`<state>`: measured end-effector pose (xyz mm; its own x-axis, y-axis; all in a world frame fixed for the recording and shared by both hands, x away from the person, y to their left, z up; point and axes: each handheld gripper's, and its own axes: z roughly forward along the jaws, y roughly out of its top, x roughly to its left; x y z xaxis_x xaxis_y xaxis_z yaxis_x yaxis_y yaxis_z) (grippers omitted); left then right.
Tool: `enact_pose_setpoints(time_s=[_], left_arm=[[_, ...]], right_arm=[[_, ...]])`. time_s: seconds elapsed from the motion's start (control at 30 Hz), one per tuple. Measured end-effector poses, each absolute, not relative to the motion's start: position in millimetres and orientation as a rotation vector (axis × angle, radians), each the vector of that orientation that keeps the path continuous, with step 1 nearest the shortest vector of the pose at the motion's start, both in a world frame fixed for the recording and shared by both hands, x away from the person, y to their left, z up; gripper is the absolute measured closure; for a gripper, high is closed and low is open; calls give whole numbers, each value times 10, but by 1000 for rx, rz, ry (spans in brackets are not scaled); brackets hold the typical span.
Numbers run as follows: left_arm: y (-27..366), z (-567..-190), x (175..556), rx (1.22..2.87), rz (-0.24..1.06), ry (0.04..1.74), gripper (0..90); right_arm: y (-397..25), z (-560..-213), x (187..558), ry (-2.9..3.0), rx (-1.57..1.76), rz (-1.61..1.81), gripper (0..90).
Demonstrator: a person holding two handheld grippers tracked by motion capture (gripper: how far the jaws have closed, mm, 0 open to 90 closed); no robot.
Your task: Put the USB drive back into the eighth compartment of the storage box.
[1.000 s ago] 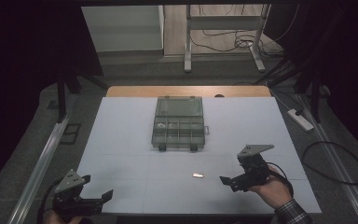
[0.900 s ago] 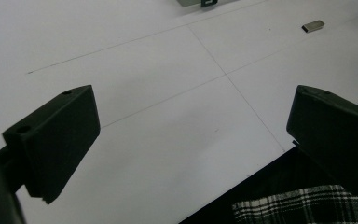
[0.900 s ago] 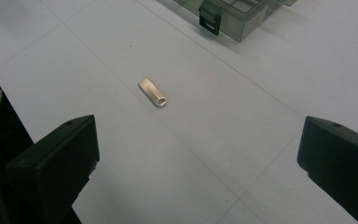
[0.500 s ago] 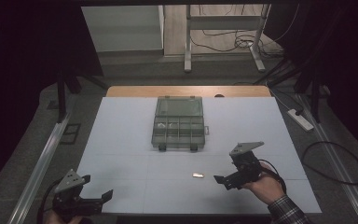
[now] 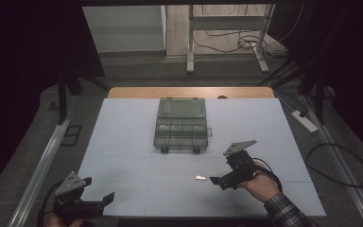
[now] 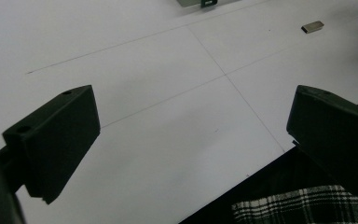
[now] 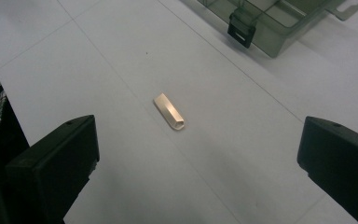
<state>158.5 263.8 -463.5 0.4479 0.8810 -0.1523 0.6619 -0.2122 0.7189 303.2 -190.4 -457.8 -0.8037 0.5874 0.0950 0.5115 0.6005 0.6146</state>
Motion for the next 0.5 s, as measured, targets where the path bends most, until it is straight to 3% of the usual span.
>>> enact_pose_setpoints(time_s=[0.5], left_arm=[[2642, -4634, 1584, 1958, 376, 1292, 28]], right_arm=[[-1652, -4629, 3131, 2741, 877, 940, 0]])
